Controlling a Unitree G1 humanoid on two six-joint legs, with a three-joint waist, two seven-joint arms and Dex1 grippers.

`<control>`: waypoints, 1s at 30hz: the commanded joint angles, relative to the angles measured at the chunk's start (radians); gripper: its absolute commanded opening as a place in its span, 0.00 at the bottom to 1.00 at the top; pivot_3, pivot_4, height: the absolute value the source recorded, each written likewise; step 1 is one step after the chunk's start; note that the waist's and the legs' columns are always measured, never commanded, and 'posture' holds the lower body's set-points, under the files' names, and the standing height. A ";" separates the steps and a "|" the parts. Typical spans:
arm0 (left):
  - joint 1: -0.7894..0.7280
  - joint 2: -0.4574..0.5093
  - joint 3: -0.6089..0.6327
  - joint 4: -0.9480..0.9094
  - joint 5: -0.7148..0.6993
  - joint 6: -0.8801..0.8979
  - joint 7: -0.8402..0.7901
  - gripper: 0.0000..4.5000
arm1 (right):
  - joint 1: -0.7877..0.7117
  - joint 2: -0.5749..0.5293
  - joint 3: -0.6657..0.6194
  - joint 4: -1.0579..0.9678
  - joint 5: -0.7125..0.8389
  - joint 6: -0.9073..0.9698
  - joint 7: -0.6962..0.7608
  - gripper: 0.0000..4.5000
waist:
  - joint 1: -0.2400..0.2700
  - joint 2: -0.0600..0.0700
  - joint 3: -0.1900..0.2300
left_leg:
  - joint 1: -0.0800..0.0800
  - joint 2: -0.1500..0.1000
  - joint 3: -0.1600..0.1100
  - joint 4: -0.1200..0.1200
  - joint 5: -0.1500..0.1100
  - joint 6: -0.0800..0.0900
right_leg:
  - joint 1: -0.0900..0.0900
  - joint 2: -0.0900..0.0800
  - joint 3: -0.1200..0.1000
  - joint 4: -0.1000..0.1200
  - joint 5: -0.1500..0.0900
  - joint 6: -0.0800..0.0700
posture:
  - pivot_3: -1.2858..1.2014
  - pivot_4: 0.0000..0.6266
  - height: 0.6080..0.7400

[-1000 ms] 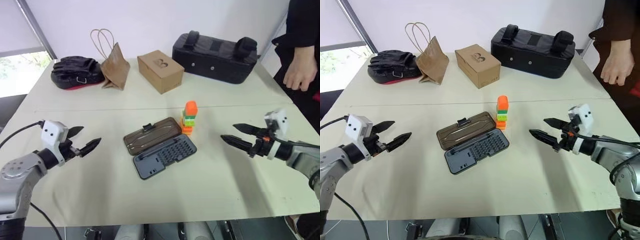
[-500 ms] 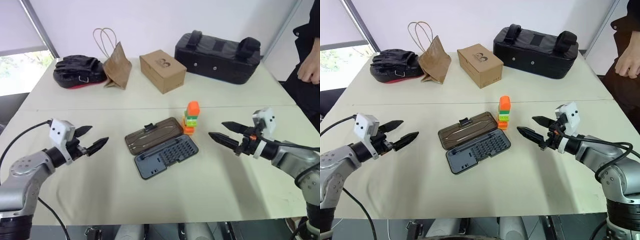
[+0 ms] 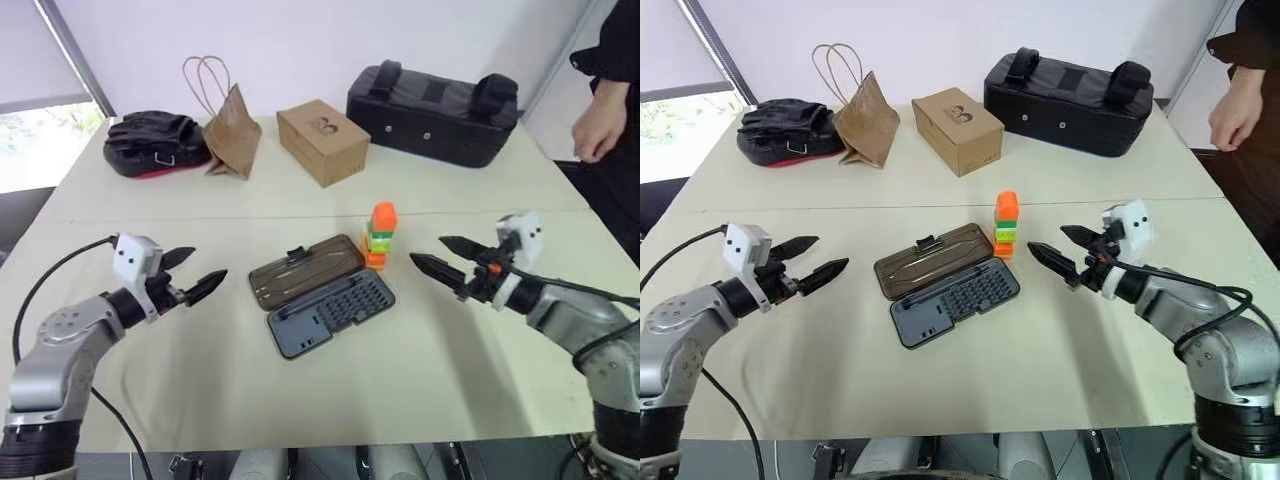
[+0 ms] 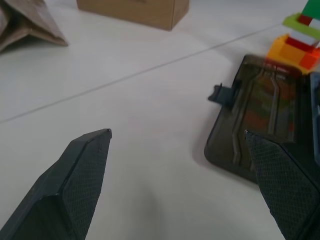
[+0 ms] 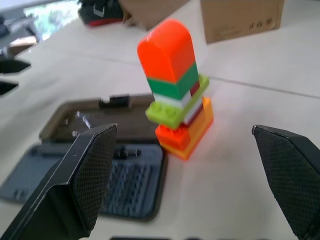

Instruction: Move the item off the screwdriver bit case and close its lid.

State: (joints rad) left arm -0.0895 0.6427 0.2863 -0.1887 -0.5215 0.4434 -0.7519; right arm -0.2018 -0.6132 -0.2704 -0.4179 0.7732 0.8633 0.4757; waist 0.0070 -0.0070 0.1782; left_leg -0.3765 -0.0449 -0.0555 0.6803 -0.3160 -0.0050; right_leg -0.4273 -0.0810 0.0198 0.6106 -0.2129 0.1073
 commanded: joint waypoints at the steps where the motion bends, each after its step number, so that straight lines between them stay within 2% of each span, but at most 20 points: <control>1: -0.009 -0.015 -0.008 -0.002 0.013 -0.030 0.010 0.99 | -0.022 0.068 0.053 -0.030 -0.066 -0.013 -0.116 1.00 | -0.001 0.000 0.000 | 0.000 0.000 0.000 0.000 0.000 0.000 | 0.000 0.000 0.000 0.000 0.000 0.000 | 0.52 0.24 1.00; 7: -0.006 -0.046 -0.026 0.004 0.029 -0.048 0.020 0.99 | -0.069 0.187 0.115 -0.028 -0.123 0.005 -0.250 1.00 | 0.000 0.000 0.000 | -0.001 -0.001 0.000 0.000 0.000 0.000 | -0.002 0.000 0.000 0.000 0.000 0.000 | 0.52 0.24 1.00; 15: 0.008 -0.069 -0.030 0.006 0.041 -0.069 0.032 0.99 | -0.151 0.261 0.144 0.027 -0.196 0.049 -0.359 1.00 | -0.002 0.001 0.000 | -0.001 -0.001 0.000 -0.001 0.000 0.000 | -0.002 0.001 0.000 0.000 0.000 0.000 | 0.52 0.24 1.00; 20: 0.019 -0.085 -0.035 0.013 0.053 -0.085 0.036 0.99 | -0.199 0.281 0.166 0.062 -0.229 0.074 -0.372 1.00 | -0.004 0.001 0.000 | -0.001 -0.001 0.000 -0.001 0.000 0.000 | -0.002 0.001 0.000 0.001 0.000 0.000 | 0.52 0.24 1.00; 30: 0.034 -0.106 -0.031 0.026 0.063 -0.109 0.045 0.99 | -0.219 0.260 0.183 0.043 -0.215 0.151 -0.306 1.00 | -0.020 0.001 0.000 | -0.001 -0.001 0.000 -0.001 0.000 0.000 | -0.002 0.001 0.000 0.001 0.000 0.000 | 0.52 0.24 1.00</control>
State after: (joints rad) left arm -0.0530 0.5385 0.2468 -0.1553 -0.4610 0.3593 -0.7123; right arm -0.4011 -0.3458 -0.0845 -0.3452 0.5526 1.0120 0.1565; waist -0.0129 -0.0064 0.1784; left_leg -0.3776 -0.0458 -0.0556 0.6795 -0.3160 -0.0050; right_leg -0.4290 -0.0796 0.0194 0.6115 -0.2126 0.1074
